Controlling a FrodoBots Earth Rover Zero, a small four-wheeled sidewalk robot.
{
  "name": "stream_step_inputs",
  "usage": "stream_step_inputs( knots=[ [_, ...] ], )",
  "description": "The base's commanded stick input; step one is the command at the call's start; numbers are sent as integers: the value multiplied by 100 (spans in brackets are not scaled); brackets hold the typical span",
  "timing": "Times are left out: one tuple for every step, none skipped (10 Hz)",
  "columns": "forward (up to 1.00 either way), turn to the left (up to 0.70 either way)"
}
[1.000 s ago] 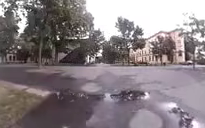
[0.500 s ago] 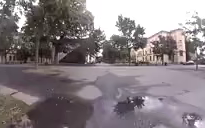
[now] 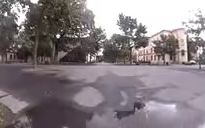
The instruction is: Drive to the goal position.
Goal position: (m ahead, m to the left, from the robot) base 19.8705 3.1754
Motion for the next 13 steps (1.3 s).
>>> stream_step_inputs(
  knots=[
    [70,0],
    [70,0],
    [70,0],
    [70,0],
    [70,0],
    [70,0],
    [70,0],
    [70,0],
    [70,0],
    [70,0],
    [70,0],
    [70,0],
    [70,0]
  ],
)
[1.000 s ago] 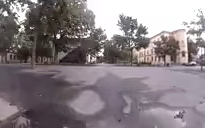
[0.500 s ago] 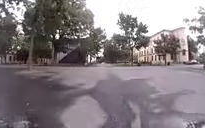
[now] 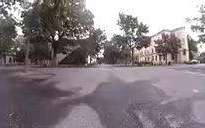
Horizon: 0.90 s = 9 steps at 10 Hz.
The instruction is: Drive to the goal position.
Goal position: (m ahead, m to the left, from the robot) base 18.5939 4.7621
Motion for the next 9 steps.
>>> stream_step_inputs(
  knots=[
    [70,0],
    [70,0],
    [70,0],
    [70,0],
    [70,0],
    [70,0],
    [70,0],
    [70,0],
    [70,0]
  ],
)
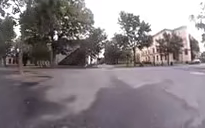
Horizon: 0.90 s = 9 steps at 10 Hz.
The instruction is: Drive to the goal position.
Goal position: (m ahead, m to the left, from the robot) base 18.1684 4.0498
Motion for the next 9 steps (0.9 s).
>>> stream_step_inputs(
  knots=[
    [70,0],
    [70,0],
    [70,0],
    [70,0],
    [70,0],
    [70,0],
    [70,0],
    [70,0],
    [70,0]
  ],
)
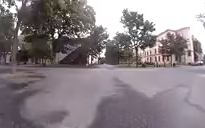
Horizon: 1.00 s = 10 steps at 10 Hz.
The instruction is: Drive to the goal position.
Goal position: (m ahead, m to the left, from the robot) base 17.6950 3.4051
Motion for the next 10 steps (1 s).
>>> stream_step_inputs(
  knots=[
    [70,0],
    [70,0],
    [70,0],
    [70,0],
    [70,0],
    [70,0],
    [70,0],
    [70,0],
    [70,0],
    [70,0]
  ],
)
